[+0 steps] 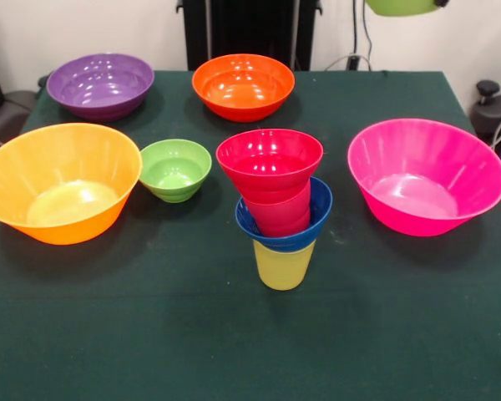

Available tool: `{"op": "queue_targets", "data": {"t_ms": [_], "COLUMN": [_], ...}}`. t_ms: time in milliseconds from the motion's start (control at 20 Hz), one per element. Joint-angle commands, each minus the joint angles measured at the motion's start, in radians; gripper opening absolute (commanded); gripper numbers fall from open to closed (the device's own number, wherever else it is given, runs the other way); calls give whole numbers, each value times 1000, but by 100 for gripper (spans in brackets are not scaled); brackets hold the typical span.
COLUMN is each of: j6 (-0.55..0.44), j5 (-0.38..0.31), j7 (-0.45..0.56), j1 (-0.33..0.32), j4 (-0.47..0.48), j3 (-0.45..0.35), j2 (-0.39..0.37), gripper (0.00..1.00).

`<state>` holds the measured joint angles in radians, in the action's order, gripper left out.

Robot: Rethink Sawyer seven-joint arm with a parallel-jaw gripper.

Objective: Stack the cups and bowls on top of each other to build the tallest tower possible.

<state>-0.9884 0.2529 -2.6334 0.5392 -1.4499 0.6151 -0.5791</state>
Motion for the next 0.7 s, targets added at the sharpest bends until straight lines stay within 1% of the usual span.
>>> {"op": "queue_targets", "data": {"t_ms": [50, 150, 350, 600, 700], "j6": [-178, -212, -228, -282, -335], "j5": [-89, -94, -110, -121, -124], "j7": [30, 36, 69, 107, 108], "j1": [-95, -128, -170, -213, -215], "j4": [282, 361, 432, 504, 537], "j3": [-78, -90, -110, -117, -106], "j2": [112, 149, 188, 201, 193], "gripper": [0, 0, 0, 0, 0]}}
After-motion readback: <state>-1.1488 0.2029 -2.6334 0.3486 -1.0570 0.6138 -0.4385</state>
